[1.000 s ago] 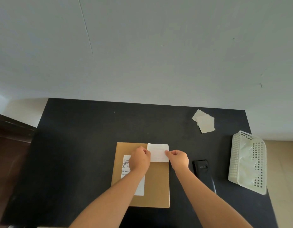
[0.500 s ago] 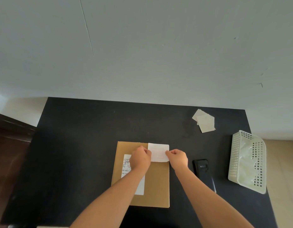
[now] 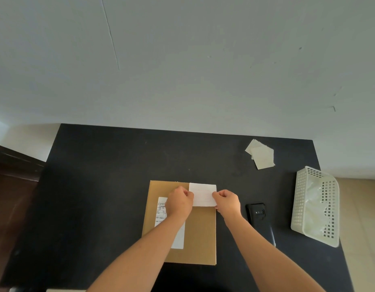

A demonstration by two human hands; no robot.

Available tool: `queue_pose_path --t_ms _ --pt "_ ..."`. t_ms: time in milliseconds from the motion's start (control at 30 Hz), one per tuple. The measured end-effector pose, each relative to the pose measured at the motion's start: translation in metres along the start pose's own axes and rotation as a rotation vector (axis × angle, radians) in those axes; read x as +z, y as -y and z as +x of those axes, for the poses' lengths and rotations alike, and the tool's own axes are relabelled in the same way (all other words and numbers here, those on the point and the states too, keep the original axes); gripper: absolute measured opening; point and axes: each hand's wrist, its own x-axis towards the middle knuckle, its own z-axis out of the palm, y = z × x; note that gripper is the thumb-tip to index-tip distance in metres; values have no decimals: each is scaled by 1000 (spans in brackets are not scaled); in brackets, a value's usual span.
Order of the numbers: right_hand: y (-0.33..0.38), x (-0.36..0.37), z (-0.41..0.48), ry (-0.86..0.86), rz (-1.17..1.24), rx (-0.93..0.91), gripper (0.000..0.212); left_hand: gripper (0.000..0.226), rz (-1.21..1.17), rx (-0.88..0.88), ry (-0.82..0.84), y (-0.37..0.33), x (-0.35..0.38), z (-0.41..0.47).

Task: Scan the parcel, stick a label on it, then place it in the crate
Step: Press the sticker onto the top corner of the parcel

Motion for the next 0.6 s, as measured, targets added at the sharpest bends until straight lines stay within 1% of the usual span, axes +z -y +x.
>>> queue_pose_path --t_ms 467,600 --pt "-5 1 6 33 -19 36 15 12 44 -7 9 -5 -3 -2" --pt "1 -1 9 61 -80 58 20 10 37 -14 26 -7 -7 -2"
